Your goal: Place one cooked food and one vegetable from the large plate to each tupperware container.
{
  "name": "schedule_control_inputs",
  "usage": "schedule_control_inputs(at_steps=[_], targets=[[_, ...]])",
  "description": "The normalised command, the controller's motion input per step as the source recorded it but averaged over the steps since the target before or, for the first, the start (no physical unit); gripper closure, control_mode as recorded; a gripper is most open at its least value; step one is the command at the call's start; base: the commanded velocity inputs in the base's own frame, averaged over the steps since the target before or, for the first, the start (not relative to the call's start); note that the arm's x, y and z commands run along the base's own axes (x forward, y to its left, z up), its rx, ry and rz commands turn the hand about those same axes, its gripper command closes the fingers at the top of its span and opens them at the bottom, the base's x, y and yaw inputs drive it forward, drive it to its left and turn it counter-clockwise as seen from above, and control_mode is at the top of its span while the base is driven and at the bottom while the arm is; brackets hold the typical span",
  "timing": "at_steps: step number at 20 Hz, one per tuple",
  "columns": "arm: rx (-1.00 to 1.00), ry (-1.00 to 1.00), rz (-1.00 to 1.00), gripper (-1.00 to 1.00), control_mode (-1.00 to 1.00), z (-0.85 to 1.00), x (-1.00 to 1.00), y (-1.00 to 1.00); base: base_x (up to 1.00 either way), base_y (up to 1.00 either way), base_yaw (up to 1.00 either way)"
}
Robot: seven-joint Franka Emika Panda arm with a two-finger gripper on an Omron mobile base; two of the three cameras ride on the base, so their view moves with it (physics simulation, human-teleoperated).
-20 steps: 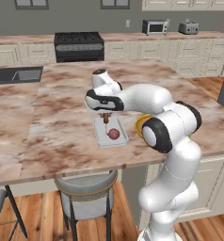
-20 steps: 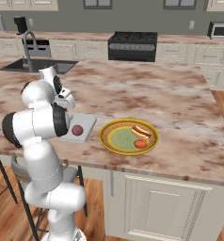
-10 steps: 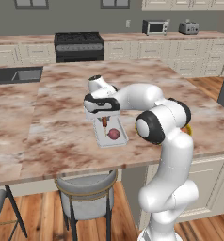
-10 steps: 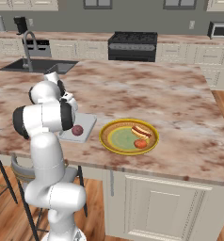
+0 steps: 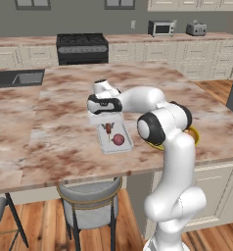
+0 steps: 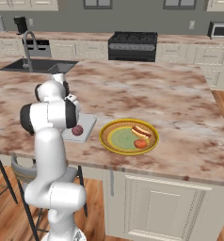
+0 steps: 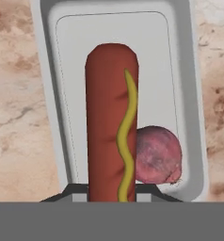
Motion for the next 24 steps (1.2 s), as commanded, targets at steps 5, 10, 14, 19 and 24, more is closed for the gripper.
schedule_control_inputs(at_steps=[5, 10, 14, 19, 24], targets=[[0.02, 0.01, 0.00, 1.00, -1.00, -0.47, 0.12, 0.00, 0.00, 0.00, 0.00], [0.00, 0.00, 0.00, 1.00, -1.00, -0.48, 0.23, -0.06, 0.00, 0.00, 0.00], [0.00, 0.00, 0.00, 1.00, -1.00, -0.38, 0.11, -0.25, 0.00, 0.00, 0.00], [0.01, -0.01, 0.00, 1.00, -1.00, -0.12, 0.11, -0.09, 0.00, 0.00, 0.00], [0.00, -0.01, 0.00, 1.00, -1.00, 0.00, 0.07, 0.00, 0.00, 0.00, 0.00]])
